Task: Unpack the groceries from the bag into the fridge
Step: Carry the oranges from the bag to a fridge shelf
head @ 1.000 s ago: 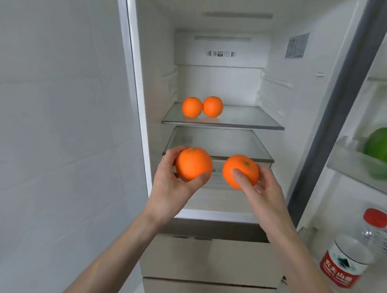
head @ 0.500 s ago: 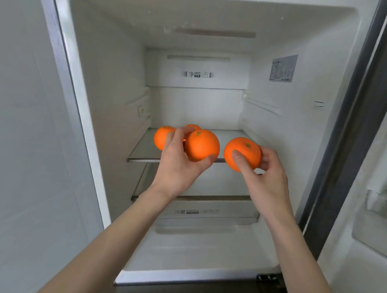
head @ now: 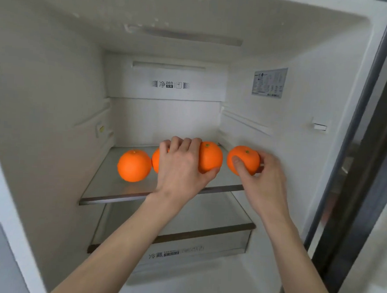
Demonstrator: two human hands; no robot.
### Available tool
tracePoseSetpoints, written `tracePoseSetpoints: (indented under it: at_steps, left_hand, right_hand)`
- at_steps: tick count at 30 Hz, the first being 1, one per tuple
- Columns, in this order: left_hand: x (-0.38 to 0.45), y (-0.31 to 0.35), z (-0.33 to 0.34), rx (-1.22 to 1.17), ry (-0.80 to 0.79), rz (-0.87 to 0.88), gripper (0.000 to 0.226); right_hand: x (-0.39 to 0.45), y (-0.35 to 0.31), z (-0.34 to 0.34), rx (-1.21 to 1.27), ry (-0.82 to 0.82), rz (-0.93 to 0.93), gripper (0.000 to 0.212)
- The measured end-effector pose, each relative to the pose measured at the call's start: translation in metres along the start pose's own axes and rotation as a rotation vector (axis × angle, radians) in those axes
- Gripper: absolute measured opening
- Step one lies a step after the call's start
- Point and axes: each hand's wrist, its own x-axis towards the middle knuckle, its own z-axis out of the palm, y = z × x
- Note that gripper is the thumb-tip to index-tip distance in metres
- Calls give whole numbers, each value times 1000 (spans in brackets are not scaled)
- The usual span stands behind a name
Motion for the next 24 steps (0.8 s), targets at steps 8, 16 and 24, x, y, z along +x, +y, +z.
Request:
tracePoseSetpoints:
  at_steps: [8,16,24]
  left_hand:
    - [8,5,28,111,-53,74,61]
    - [6,8,37,170,-83,57,57]
    - [3,7,42,75,-107,4,53]
  right_hand:
    - [16,17,19,-308,-49,-115,61]
    - [19,27,29,-366,-68,-105,57]
    - [12,34,36,-408,-36,-175,58]
